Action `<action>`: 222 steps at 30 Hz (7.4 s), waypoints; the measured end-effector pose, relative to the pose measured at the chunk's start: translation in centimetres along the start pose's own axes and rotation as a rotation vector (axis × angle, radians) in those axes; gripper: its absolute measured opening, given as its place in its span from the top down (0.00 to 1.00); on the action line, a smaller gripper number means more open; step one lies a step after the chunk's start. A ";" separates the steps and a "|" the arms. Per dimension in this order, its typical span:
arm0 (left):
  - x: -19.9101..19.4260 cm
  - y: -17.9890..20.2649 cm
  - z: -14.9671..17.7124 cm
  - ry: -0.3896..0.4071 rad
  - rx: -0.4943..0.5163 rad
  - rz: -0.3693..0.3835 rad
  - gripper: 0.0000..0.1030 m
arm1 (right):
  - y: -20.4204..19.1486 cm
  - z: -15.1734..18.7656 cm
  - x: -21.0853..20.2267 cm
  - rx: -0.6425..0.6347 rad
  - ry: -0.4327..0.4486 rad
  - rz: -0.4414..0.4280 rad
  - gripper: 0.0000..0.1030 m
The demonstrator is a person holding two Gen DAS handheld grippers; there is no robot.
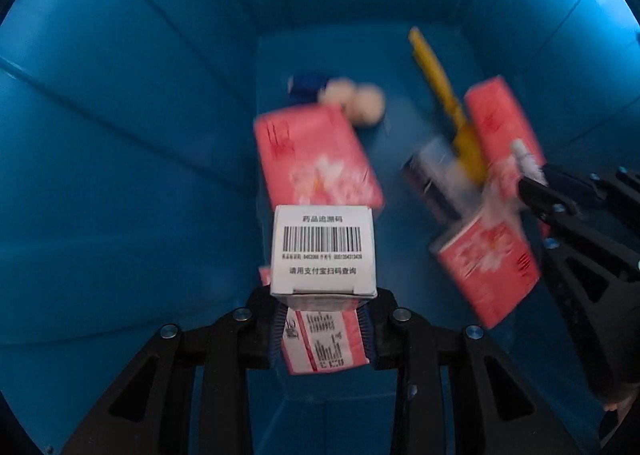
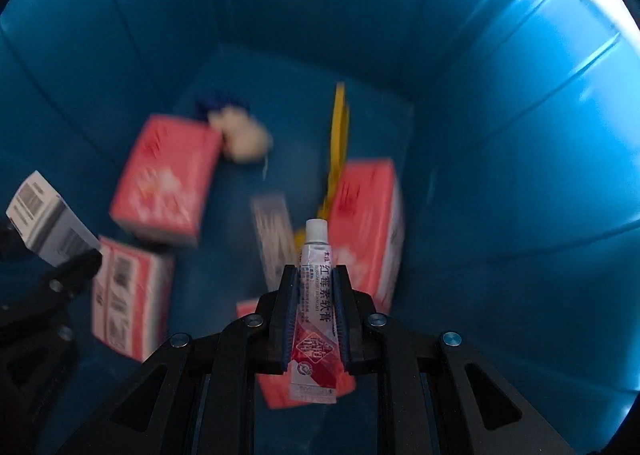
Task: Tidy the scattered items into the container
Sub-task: 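Lower the medicine box into the crate with the left tool while the right tool lowers the ointment tube, then open both tools releasing the items and raise them back over the pile, then move both tools toward the green-yellow plush duck on the pile, then grasp the green-yellow plush duck with the right tool, then carry the plush duck with the right tool over the blue crate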
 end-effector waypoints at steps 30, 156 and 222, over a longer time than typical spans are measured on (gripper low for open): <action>3.3 0.9 4.2 -0.122 -0.006 -0.091 0.32 | -0.4 4.3 4.8 -0.075 -0.169 0.046 0.14; 0.3 79.9 21.4 0.427 -0.278 0.024 0.06 | 69.0 43.2 14.7 -0.289 0.226 -0.260 0.21; -17.3 60.0 30.5 0.928 -0.113 -0.013 0.21 | 48.3 47.2 -9.0 -0.327 0.696 -0.337 0.63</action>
Point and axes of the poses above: each gripper's, at about its wrist camera, not at the fingertips, and x roughly the way its jaws point, y to its right, z to its underside, the point moved 6 cm from there along x, roughly the way its jaws point, and after that the axes turned 9 degrees about -y, right-handed, at the moved point
